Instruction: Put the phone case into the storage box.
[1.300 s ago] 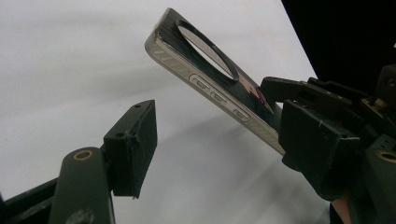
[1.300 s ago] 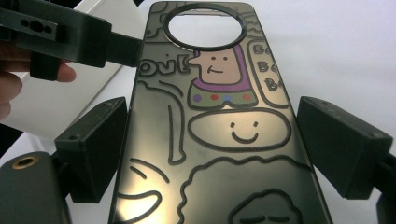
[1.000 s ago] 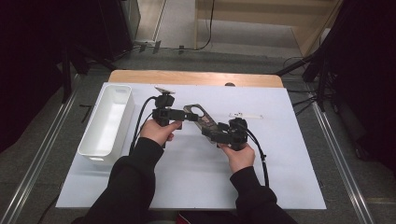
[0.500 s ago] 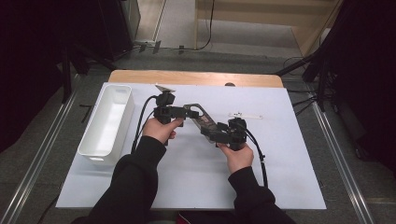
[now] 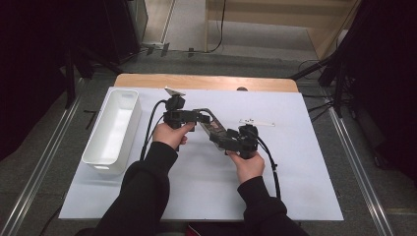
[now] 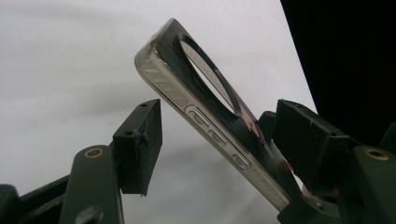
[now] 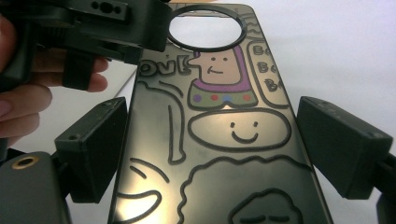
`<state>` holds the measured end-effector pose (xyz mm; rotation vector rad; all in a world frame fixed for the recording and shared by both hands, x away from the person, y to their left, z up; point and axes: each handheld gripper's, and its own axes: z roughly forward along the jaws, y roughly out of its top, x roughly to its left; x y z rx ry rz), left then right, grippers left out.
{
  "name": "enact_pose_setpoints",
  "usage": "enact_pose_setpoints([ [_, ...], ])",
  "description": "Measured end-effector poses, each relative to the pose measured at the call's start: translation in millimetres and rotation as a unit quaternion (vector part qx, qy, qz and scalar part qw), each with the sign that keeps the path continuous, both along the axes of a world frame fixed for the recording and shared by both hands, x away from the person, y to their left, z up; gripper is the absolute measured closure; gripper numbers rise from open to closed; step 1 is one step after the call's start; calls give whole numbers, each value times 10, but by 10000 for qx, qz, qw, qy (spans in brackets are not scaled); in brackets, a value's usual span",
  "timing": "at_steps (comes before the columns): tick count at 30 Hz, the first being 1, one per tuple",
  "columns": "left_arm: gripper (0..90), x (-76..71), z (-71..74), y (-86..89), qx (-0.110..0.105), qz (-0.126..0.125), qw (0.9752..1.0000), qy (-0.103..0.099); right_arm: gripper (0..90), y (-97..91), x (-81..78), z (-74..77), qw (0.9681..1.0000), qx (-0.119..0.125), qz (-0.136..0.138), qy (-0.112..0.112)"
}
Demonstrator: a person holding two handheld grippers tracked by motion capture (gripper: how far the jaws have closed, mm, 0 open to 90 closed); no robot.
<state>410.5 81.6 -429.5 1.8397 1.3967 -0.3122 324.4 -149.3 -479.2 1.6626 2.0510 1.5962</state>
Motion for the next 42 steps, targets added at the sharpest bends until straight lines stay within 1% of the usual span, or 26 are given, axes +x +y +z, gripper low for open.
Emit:
enact_pose_setpoints([
  [4, 326, 12, -5, -6, -53, 46, 10000, 9, 107, 3, -5, 0, 10000, 48, -76, -33],
  [7, 327, 19, -2, -14, -44, 46, 10000, 19, 107, 11, -5, -2, 9999, 92, -75, 28],
  [9, 354, 21, 4, -9, -28, 81, 10000, 4, 107, 16, -9, -2, 9999, 102, -85, 32],
  [10, 355, 21, 6, -7, -46, 106, 9999, -2, 107, 18, -11, -2, 9999, 97, -104, 33],
  [12, 355, 32, 7, 7, -114, 128, 9998, 62, 107, 18, -8, -7, 9999, 133, -108, 15],
  [14, 356, 36, 11, 11, -135, 174, 9997, 65, 107, 22, -8, -8, 9998, 156, -115, 20],
  [15, 382, 37, 13, 14, -138, 191, 9997, 57, 107, 24, -9, -8, 9998, 161, -120, 15],
  [16, 384, 40, 14, 16, -162, 199, 9996, 65, 107, 29, -12, -5, 9998, 174, -123, 26],
  [19, 386, 52, 11, 14, -209, 230, 9994, 141, 107, 41, -11, -8, 9998, 160, -119, 0],
  [20, 386, 57, 8, 14, -265, 276, 9991, 186, 107, 45, -13, -8, 9998, 168, -125, 10],
  [22, 389, 62, 4, 15, -315, 277, 9988, 240, 107, 53, -14, -8, 9998, 172, -133, 7],
  [23, 434, 60, 5, 10, -330, 276, 9988, 246, 107, 55, -13, -9, 9997, 186, -131, 3],
  [24, 454, 60, 4, 5, -340, 274, 9987, 262, 107, 58, -12, -10, 9997, 193, -129, -12],
  [25, 455, 60, 4, 2, -338, 278, 9987, 264, 107, 60, -11, -12, 9997, 204, -134, -12],
  [27, 503, 59, 6, 1, -321, 256, 9989, 224, 107, 66, -13, -11, 9997, 203, -144, -2],
  [29, 522, 60, 3, -3, -322, 262, 9988, 240, 107, 69, -14, -11, 9997, 199, -153, -28],
  [31, 537, 56, 7, -1, -296, 268, 9990, 199, 107, 67, -16, -9, 9997, 194, -161, -45],
  [34, 550, 61, 4, 3, -328, 269, 9988, 229, 107, 70, -18, -6, 9996, 211, -174, -52],
  [35, 567, 62, 3, 2, -324, 286, 9988, 226, 107, 70, -18, -7, 9996, 204, -174, -50],
  [37, 571, 65, -3, 4, -349, 252, 9988, 241, 107, 72, -18, -10, 9996, 200, -194, -61],
  [38, 571, 63, -1, 3, -342, 261, 9988, 219, 107, 73, -19, -11, 9996, 200, -204, -61],
  [39, 597, 63, -2, 6, -337, 274, 9989, 195, 107, 74, -19, -14, 9996, 200, -207, -67],
  [42, 609, 72, -15, 11, -364, 239, 9987, 269, 107, 76, -20, -15, 9996, 193, -203, -88],
])
